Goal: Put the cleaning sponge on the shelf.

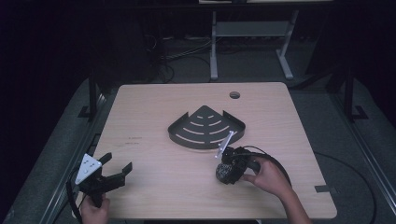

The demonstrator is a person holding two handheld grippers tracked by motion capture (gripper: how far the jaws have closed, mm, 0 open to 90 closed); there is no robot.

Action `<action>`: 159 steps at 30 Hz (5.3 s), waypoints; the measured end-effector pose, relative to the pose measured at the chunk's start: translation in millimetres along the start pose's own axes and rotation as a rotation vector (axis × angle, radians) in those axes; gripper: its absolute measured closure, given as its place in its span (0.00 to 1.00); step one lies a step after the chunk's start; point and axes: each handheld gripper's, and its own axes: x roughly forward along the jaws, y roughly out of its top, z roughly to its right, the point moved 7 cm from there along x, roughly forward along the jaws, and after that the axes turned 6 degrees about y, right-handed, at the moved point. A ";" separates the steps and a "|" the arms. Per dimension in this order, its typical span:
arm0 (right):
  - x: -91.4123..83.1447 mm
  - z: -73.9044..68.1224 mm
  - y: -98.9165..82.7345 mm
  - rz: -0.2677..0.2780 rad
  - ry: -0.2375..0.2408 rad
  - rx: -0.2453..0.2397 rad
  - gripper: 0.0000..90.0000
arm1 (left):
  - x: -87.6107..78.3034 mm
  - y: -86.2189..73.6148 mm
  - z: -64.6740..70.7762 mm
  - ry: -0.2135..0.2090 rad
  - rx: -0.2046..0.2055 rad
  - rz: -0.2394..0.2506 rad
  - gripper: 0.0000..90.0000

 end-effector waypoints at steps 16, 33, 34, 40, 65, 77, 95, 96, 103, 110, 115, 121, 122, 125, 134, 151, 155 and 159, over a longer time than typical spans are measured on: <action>-20.6 4.5 3.8 0.020 0.022 0.002 0.37 | 0.4 0.1 -0.4 -0.001 -0.002 0.001 0.15; -34.2 11.5 9.8 0.027 0.026 0.006 0.37 | 1.1 0.3 0.7 -0.005 -0.005 0.002 0.15; -34.4 12.3 10.0 0.026 0.024 0.006 0.37 | 0.8 0.4 0.6 -0.004 -0.004 0.002 0.15; -38.0 13.4 12.9 0.015 0.018 0.000 0.37 | 1.1 0.3 1.0 -0.005 -0.001 0.000 0.15; -54.1 28.6 41.1 0.002 0.017 -0.017 0.37 | 0.8 1.0 1.8 -0.012 0.001 0.002 0.15; -58.9 40.9 57.3 0.007 0.017 -0.018 0.37 | 1.5 1.1 4.2 -0.019 0.009 -0.001 0.15; -59.4 57.3 85.9 -0.009 0.025 -0.030 0.37 | 1.5 1.8 4.9 -0.027 0.007 0.003 0.15; -59.3 57.7 86.6 -0.012 0.033 -0.027 0.37 | 1.3 1.8 4.8 -0.027 0.005 0.003 0.15; -57.8 63.2 92.6 -0.037 0.020 -0.029 0.37 | 1.5 2.0 4.7 -0.032 0.003 0.005 0.15; -53.1 71.3 95.6 -0.034 0.026 -0.013 0.37 | 1.2 1.6 5.2 -0.034 0.004 0.003 0.15; -49.7 77.0 94.2 -0.043 0.024 0.001 0.37 | 2.5 1.0 6.2 -0.040 0.011 -0.001 0.15; -44.7 84.9 96.9 -0.031 0.026 0.013 0.37 | 2.9 1.3 7.4 -0.044 0.009 0.000 0.15; -43.4 85.6 97.5 -0.030 0.032 0.019 0.37 | 2.8 1.4 7.5 -0.044 0.009 0.001 0.15; -40.0 89.5 98.8 -0.032 0.034 0.030 0.37 | 2.8 1.4 7.4 -0.046 0.007 0.001 0.15; -41.6 99.6 105.2 -0.024 0.038 0.048 0.37 | 2.4 1.9 7.5 -0.049 0.004 0.008 0.15; -32.0 119.7 105.4 -0.032 0.027 0.104 0.37 | 2.5 1.9 8.1 -0.047 0.008 0.005 0.15; -24.7 126.8 104.6 -0.035 0.020 0.122 0.37 | 2.3 1.8 7.7 -0.047 0.007 0.005 0.15; -20.4 132.2 103.9 -0.030 0.014 0.140 0.37 | 1.6 1.8 6.5 -0.045 0.006 0.006 0.15</action>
